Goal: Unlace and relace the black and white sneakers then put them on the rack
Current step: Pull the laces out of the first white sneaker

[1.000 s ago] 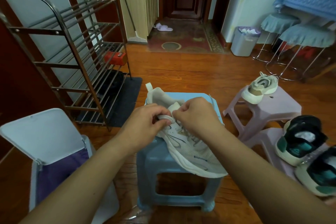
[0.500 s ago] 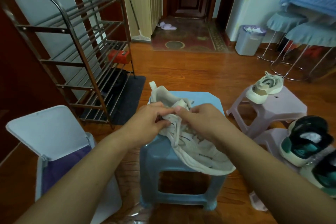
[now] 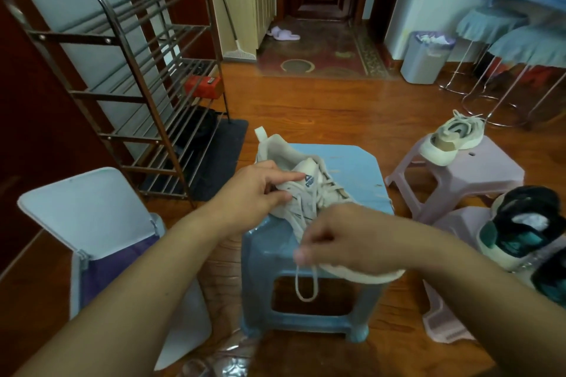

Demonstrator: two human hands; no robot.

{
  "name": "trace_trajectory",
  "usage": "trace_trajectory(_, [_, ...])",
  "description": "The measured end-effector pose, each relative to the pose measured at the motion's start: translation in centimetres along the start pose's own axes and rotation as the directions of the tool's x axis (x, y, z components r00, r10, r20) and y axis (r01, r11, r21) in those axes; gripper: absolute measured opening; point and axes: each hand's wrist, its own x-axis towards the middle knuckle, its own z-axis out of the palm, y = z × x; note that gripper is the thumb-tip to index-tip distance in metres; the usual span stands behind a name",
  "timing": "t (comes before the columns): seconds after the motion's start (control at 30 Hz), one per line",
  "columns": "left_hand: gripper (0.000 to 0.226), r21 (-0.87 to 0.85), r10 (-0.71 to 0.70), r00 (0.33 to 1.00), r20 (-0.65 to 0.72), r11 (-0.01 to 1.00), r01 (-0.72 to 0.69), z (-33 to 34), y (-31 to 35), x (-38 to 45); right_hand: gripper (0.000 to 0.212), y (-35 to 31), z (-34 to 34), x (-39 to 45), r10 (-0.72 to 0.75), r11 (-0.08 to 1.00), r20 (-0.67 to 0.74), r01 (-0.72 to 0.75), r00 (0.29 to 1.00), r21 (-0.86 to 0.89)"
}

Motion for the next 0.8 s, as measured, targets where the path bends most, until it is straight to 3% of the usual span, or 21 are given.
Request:
trace_trajectory(0.03, [0.04,0.003,0.004,1.0,-0.004,1.0,-0.004,0.1,0.0,0.0,0.045,0.5,-0.8,0.6,0.131,0.983,-0.193,-0.102,0.972,0.15])
trace_trajectory(0.1, [0.041,0.016,0.01,1.0,-0.015,1.0,-0.009,0.2,0.1,0.1,0.052,1.0,-1.6,2.0,0.336,0.924,-0.462,-0.194,0.821,0.329])
trace_trajectory(0.13, [0.042,0.021,0.014,1.0,-0.018,1.0,-0.014,0.3,0.2,0.1,0.053,1.0,-1.6,2.7,0.382,0.914,-0.506,-0.235,0.773,0.331])
trace_trajectory(0.27, [0.04,0.041,0.031,0.999,-0.032,0.999,-0.029,0.3,-0.1,0.1,0.051,1.4,-0.5,5.4,0.39,0.919,-0.576,-0.347,0.719,0.189])
trace_trajectory(0.37, [0.039,0.014,0.009,0.999,-0.035,1.0,-0.008,0.2,-0.2,-0.1,0.037,1.7,-0.7,5.6,0.379,0.909,-0.597,-0.407,0.708,0.094])
trace_trajectory(0.5, [0.037,-0.016,0.004,1.0,-0.027,1.0,-0.005,0.1,0.0,-0.3,0.038,1.2,-0.5,5.1,0.291,0.897,-0.655,-0.437,0.697,-0.067])
trace_trajectory(0.6, [0.038,-0.011,0.014,1.0,-0.018,1.0,-0.014,0.0,0.1,-0.3,0.034,0.6,-0.5,5.4,0.269,0.89,-0.632,-0.439,0.727,-0.126])
trace_trajectory(0.63, [0.038,-0.006,0.02,1.0,-0.017,1.0,-0.02,0.0,0.1,-0.3,0.029,0.4,-1.1,5.3,0.307,0.908,-0.596,-0.417,0.742,-0.052])
trace_trajectory(0.7, [0.037,0.015,0.03,0.999,-0.021,0.999,-0.029,0.0,0.1,-0.3,0.022,-0.3,-2.1,4.2,0.367,0.927,-0.463,-0.273,0.807,0.258])
trace_trajectory(0.77, [0.035,0.028,0.037,0.999,-0.026,0.999,-0.036,0.1,-0.1,-0.1,0.013,-1.5,-2.3,1.7,0.239,0.882,-0.263,-0.096,0.935,0.461])
trace_trajectory(0.8, [0.036,0.019,0.033,0.999,-0.027,0.999,-0.032,0.2,-0.1,0.0,0.011,-2.2,-1.8,0.4,0.099,0.906,-0.117,-0.041,0.988,0.422])
